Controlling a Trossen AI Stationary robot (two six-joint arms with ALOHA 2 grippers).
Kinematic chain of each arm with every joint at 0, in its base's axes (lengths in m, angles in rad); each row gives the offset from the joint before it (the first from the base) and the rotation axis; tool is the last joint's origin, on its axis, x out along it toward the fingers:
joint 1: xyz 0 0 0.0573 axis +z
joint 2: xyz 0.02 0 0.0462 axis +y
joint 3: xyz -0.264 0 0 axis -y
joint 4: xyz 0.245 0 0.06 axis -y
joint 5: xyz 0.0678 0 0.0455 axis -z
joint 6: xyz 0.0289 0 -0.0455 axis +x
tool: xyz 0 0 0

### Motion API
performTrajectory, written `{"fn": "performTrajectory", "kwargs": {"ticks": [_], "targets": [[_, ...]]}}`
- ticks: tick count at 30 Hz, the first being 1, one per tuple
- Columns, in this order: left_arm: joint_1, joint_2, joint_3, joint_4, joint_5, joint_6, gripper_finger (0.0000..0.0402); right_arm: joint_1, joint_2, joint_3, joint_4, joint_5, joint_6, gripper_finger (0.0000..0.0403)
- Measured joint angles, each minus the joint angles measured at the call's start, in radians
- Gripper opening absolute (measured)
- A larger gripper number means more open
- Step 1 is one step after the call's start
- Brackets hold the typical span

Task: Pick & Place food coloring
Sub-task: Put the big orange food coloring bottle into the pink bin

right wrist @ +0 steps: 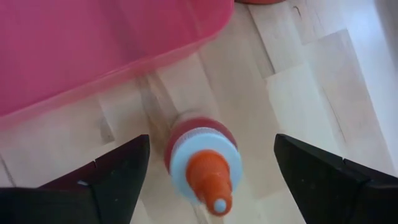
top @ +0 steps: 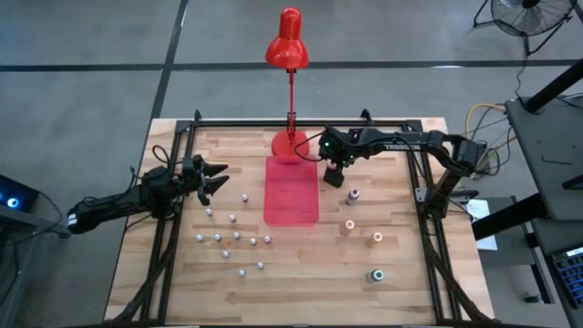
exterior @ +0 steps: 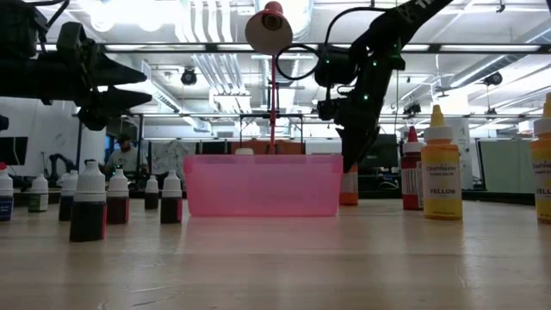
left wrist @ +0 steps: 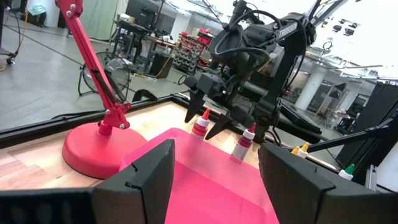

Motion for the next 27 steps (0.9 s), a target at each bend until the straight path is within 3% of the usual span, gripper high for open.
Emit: {"fn": "performTrajectory", "kwargs": {"ticks": [13,27], "targets": [[0.000,0.000,0.000,0.000,0.000,0.000,0.0204,-0.009,0.001,-0.001,0.005,0.000,0.002,0.0320],[0.000,0.000,0.000,0.000,0.000,0.000,0.0204,-0.009,0.000,-0.036,0.012,-0.031,0.005,0.0191]]}}
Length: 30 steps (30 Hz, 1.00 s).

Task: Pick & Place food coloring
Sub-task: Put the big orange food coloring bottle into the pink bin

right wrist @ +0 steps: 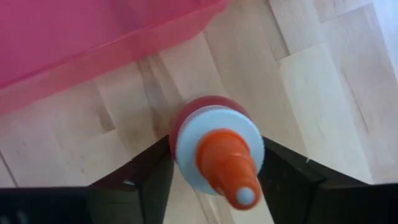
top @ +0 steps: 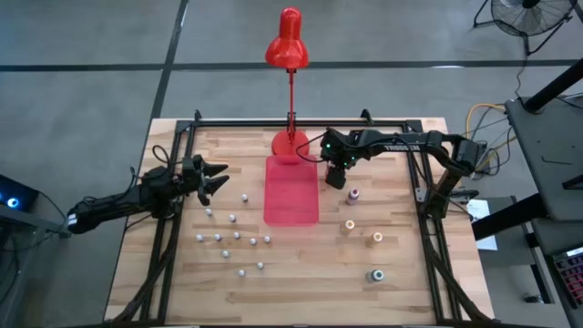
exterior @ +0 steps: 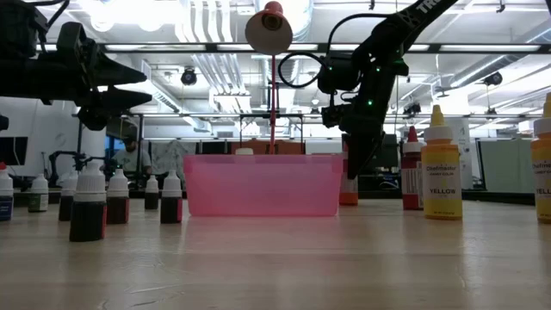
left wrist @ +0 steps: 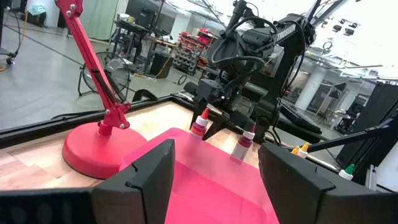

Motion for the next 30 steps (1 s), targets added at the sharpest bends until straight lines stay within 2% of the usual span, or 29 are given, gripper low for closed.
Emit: {"fn": "performTrajectory", "kwargs": {"ticks": [6,18,26,30], "targets": [[0.000,0.000,0.000,0.000,0.000,0.000,0.0204,-0.005,-0.001,0.006,0.030,0.000,-0.002,0.0167],[0.000,0.000,0.000,0.000,0.000,0.000,0.0204,-0.008,-0.001,0.002,0.061,0.000,-0.015,0.0176],[0.000,0.000,0.000,0.000,0.000,0.000,0.0204,-0.008,-0.002,-0.009,0.073,0.000,-0.014,0.0119],[0.000,0.000,0.000,0.000,0.000,0.000,0.0204,-0.008,-0.002,-0.011,0.093,-0.009,-0.010,0.0109]]}}
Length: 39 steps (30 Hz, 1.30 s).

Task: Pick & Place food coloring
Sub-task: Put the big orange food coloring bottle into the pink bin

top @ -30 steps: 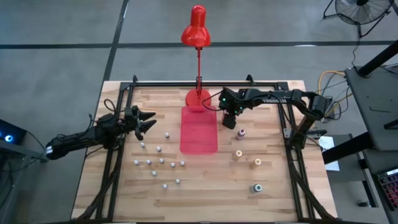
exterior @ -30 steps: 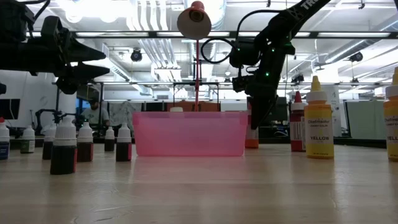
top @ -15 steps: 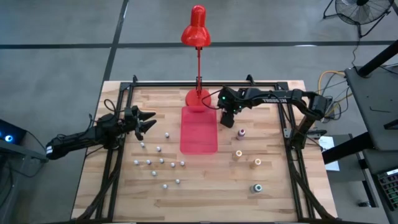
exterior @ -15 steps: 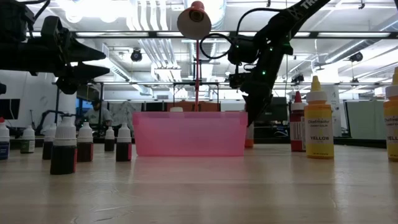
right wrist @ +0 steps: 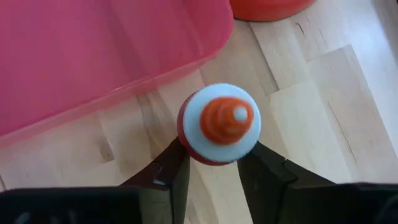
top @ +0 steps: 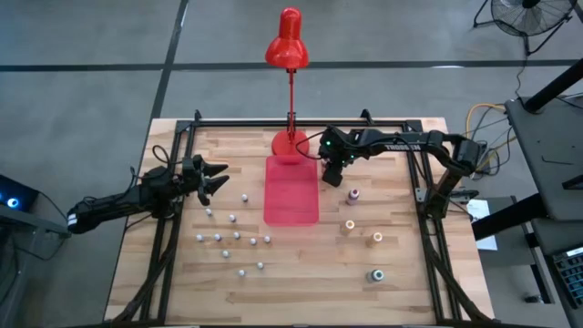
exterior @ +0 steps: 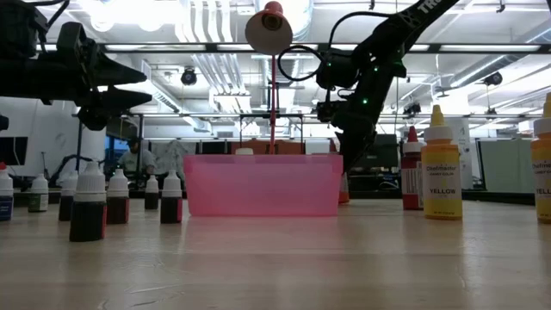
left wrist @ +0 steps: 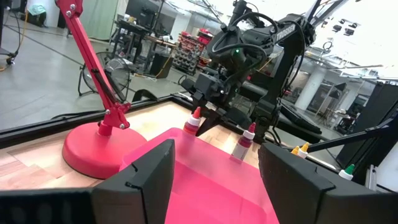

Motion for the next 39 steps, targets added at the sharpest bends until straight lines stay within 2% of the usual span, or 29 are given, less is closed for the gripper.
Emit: {"fn": "performTrajectory", "kwargs": {"ticks": [11,26,32,39], "targets": [[0.000,0.000,0.000,0.000,0.000,0.000,0.0204,0.000,0.001,-0.004,0.002,-0.006,0.006,0.0193],[0.000,0.000,0.000,0.000,0.000,0.000,0.0204,0.001,0.001,-0.012,0.063,-0.006,0.013,0.0268],[0.000,0.000,0.000,0.000,0.000,0.000,0.0204,-0.003,0.001,-0.033,0.079,-0.004,0.016,0.0274],[0.000,0.000,0.000,0.000,0.000,0.000,0.0204,-0.003,0.003,-0.039,0.118,-0.004,0.010,0.0241]]}}
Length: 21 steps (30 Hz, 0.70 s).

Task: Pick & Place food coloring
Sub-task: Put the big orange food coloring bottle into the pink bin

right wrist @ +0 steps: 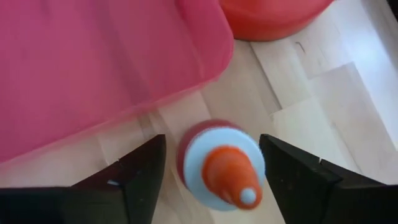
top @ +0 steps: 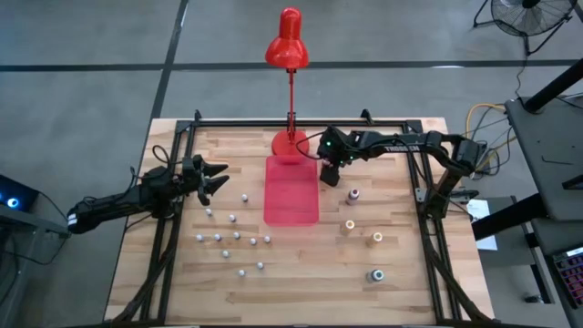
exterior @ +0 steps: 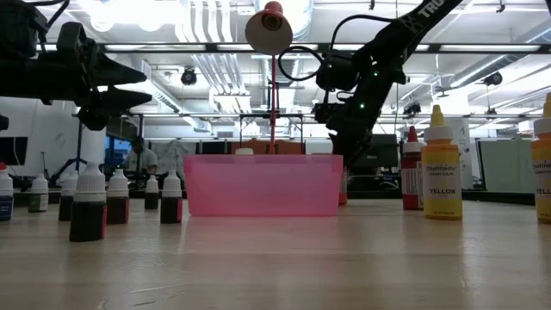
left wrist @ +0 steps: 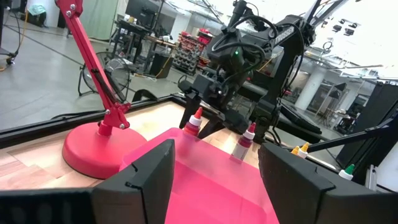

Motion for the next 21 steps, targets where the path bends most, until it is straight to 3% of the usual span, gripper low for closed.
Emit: {"fn": "performTrajectory", "kwargs": {"ticks": [21], "targets": [[0.000,0.000,0.000,0.000,0.000,0.000,0.0204,0.000,-0.001,-0.001,-0.002,0.004,0.004,0.0135]]}}
